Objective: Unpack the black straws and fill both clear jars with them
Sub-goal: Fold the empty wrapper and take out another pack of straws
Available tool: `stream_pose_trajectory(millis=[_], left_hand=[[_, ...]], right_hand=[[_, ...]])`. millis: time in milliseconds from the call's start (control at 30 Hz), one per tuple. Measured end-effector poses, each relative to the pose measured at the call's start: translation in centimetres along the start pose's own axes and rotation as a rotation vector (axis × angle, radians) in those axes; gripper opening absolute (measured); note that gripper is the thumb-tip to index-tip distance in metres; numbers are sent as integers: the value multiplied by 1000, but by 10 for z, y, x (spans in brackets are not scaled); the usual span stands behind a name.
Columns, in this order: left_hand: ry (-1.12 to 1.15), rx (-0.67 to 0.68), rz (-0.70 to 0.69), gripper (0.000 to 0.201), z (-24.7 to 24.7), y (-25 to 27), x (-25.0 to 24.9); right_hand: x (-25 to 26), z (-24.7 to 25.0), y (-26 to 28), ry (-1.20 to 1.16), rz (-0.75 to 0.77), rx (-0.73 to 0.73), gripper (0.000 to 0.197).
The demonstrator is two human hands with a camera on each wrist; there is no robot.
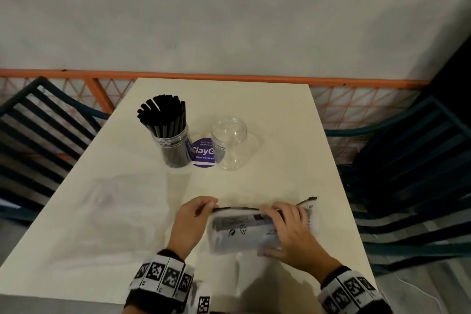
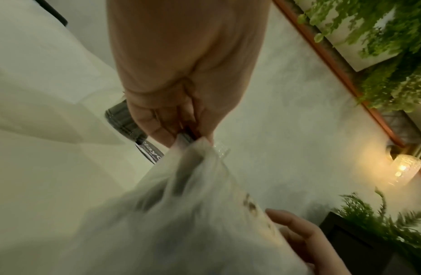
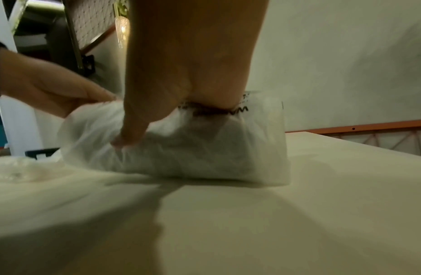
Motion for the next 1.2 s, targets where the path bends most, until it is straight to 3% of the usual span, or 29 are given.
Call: stream_pose_trajectory(millis=[100,233,300,433,500,600,667,833,933,1000,1067,1133,1200], left_hand=[[26,35,-6,25,4,2,2],[-56,295,20,30,-6,10,11],[-104,323,-3,28,-8,10,11],[-146,248,-87,35,4,-1,2],[-154,176,-138,35,15,-7,-7],[-199,67,-219,28,33,-13,-20],[-224,-10,-238,28,43,-17,-24],[-293,-130,-252,25,56,-24,-33],[-511,-173,-338,22,51,-29,-51],[-600,-147,-422,23,32,-28,-75],[-546,-36,-540,18,3,-26,-107],[-469,104,-588,34,-29,-23,-128],[-465,159,-646,36,-53,-22,-138]], right_hand=[[0,7,-6,-133,-48,103,80],[-5,5,-14,-129,-33,113,72],[-6,3,-17,-118,-14,128,66],[-13,17,-25,-189,-49,81,78],[-26,27,-31,-203,-88,11,73],[-48,43,-38,-236,-110,-75,42],[-55,58,-39,-384,-105,-81,10],[-59,80,-36,-719,-221,-140,20],[-52,82,-35,-859,-242,-110,24],[-46,85,-35,-943,-245,-116,27],[-39,90,-35,-1065,-275,-145,22],[-30,97,-34,-1150,-297,-177,14],[-22,101,-31,-1150,-278,-197,13]])
Point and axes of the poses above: each hand's wrist, its own y-axis away from the middle knuckle, its own z-axis out of the back of the hand, x = y × z, the point moved 4 cm from there along -y, towards the middle knuckle, and after that the axes turned 14 degrees about -z, right-handed, at the moved point
